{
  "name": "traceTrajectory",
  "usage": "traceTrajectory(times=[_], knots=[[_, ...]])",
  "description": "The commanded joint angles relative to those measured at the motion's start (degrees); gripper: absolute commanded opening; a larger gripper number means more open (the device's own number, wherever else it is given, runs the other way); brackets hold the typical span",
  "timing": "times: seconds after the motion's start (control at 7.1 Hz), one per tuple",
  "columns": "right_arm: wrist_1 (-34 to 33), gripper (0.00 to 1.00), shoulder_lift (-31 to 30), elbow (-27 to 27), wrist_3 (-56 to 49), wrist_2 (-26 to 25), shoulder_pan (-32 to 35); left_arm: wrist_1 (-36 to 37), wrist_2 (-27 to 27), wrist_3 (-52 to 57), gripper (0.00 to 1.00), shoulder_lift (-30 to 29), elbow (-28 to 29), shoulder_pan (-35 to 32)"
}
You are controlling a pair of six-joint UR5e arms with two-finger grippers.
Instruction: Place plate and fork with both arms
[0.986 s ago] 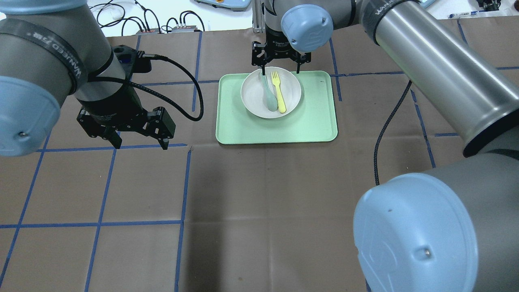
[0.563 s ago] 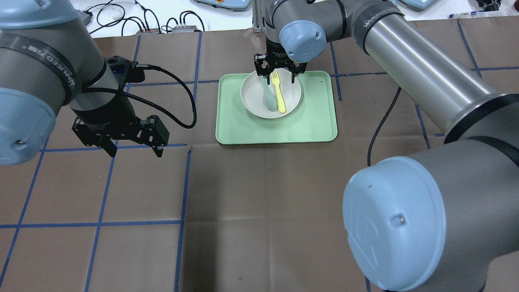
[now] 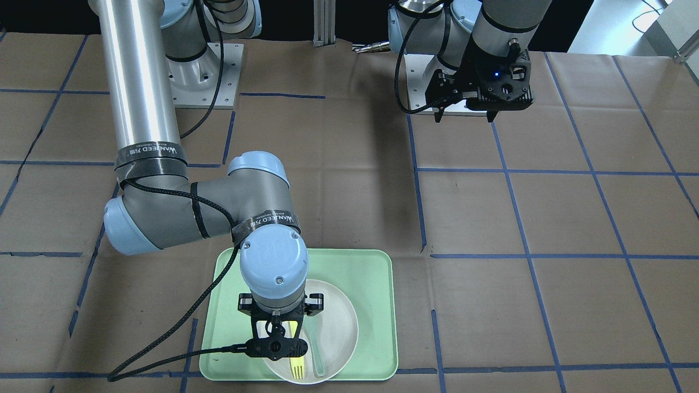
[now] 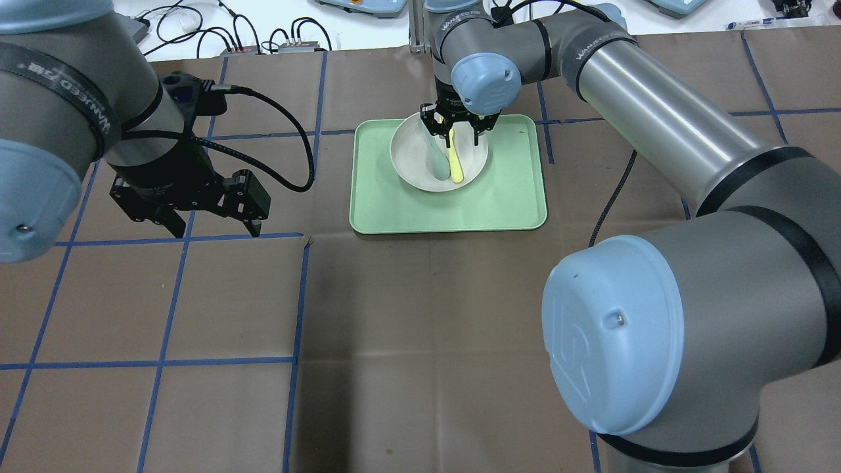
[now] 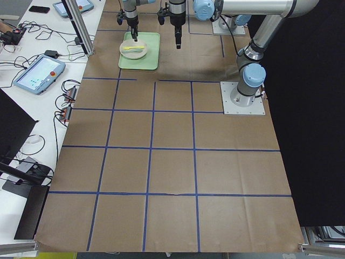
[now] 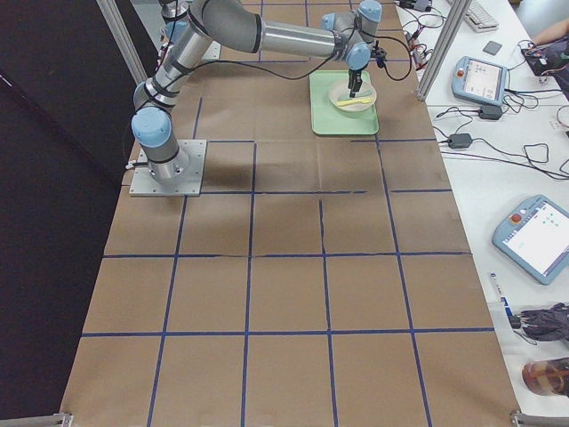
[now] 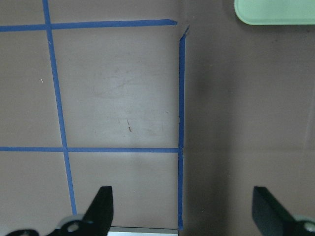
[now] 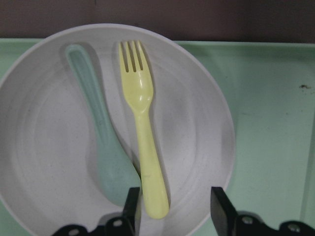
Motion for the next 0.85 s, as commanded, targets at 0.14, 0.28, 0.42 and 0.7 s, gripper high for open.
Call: traceTrajectory(times=[0.14,0.28,0.42,0.7], knots=[[-0.1,0.52,1.2,-0.4,0.0,0.3,0.1,3.4,-0.1,1.0,1.0,0.4,-0.9,0.3],[-1.4,0.52,1.6,-0.3,-0.1,0.3,0.1,5.0,-0.2,2.3,1.0,-0.3,-1.5,0.3],[-2.5,0.52,2.2,-0.3,-0.1,0.4,0.2,6.8,-0.4,3.0,1.0,-1.2,-1.9,0.3],[-3.3,0.52,3.3,-0.4,-0.2,0.4,0.2,7.9,-6.4,2.0,1.0,-1.4,-2.4,0.2]])
